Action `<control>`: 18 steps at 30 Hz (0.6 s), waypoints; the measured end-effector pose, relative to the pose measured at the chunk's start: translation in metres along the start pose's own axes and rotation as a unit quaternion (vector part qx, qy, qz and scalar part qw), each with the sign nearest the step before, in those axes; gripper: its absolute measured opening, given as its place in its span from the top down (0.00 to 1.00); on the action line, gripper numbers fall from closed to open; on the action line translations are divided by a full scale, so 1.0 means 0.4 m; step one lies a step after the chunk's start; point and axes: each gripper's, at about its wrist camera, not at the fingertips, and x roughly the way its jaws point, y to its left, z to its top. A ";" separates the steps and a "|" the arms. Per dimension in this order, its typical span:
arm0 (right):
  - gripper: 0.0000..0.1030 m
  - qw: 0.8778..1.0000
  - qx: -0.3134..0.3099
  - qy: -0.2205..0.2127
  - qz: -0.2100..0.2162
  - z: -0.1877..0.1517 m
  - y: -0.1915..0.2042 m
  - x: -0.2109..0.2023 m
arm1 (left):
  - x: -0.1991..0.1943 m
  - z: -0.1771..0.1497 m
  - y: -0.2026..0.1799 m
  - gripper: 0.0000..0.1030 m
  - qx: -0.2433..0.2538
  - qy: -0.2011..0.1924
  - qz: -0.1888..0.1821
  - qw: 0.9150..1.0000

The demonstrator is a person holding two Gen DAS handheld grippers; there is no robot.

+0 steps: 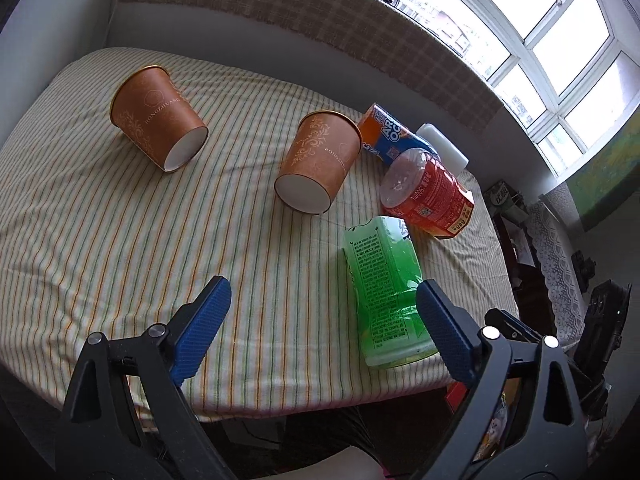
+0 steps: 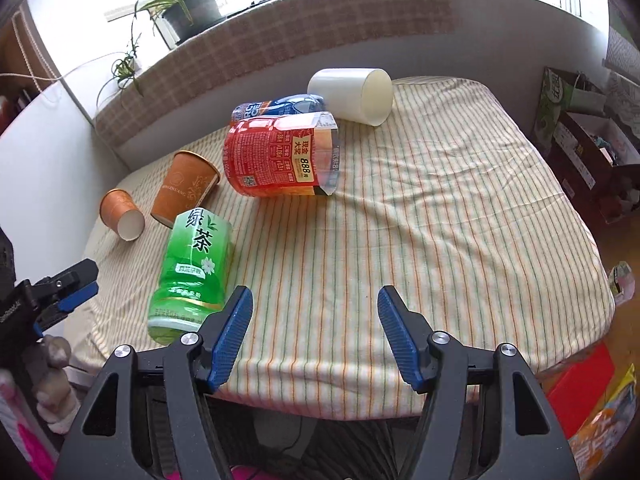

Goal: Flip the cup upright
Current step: 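Grasp the green bottle with the left gripper while the right gripper releases it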

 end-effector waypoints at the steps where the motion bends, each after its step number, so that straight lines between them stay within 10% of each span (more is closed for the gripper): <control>1: 0.37 1.000 0.009 0.000 -0.004 -0.005 -0.018 -0.002 | 0.017 0.005 -0.001 0.08 -0.009 0.014 -0.012 1.000; 9: 0.37 0.999 0.048 0.006 -0.023 -0.035 -0.090 -0.007 | 0.135 0.048 -0.001 0.08 -0.081 0.114 -0.103 0.985; 18: 0.37 0.998 0.052 0.008 -0.022 -0.044 -0.097 0.000 | 0.206 0.054 -0.006 0.19 -0.110 0.152 -0.113 0.976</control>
